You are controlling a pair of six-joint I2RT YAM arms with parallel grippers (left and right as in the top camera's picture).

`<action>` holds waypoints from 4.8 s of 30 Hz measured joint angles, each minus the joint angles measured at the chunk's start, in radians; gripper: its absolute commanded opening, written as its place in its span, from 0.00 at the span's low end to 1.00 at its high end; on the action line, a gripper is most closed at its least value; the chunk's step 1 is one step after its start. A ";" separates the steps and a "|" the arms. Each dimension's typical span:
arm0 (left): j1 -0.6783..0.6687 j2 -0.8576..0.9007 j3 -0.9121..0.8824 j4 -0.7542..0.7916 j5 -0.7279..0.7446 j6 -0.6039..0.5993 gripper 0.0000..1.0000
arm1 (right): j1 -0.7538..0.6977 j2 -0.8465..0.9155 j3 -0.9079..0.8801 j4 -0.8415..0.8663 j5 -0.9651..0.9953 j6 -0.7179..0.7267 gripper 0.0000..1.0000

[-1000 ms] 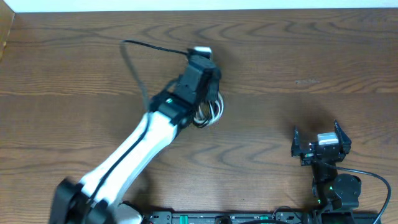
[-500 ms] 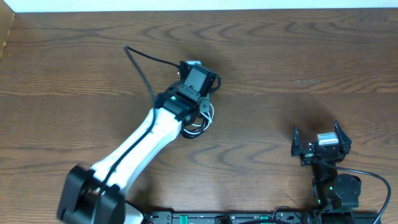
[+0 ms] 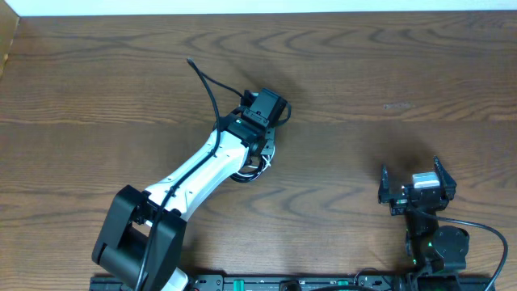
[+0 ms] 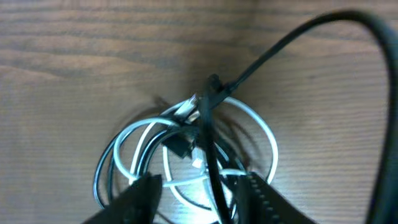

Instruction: Untangle cables

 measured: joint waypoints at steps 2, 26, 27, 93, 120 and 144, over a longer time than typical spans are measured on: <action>0.000 -0.003 0.000 0.036 0.005 0.014 0.54 | 0.000 0.000 0.000 0.000 0.000 0.000 0.99; 0.000 -0.013 0.005 0.205 0.016 0.039 0.62 | 0.000 0.000 0.000 0.000 0.000 0.000 0.99; 0.000 -0.004 0.005 0.208 0.016 0.039 0.62 | 0.000 0.000 0.000 0.000 0.000 0.000 0.99; 0.012 0.031 0.015 0.348 0.301 0.238 0.38 | 0.000 0.000 0.000 0.000 0.000 0.000 0.99; 0.306 -0.156 0.018 -0.073 0.390 0.225 0.89 | 0.000 0.000 0.000 0.000 0.000 0.000 0.99; 0.338 0.161 0.018 -0.050 0.371 0.216 1.00 | 0.000 0.000 0.000 0.000 0.000 0.000 0.99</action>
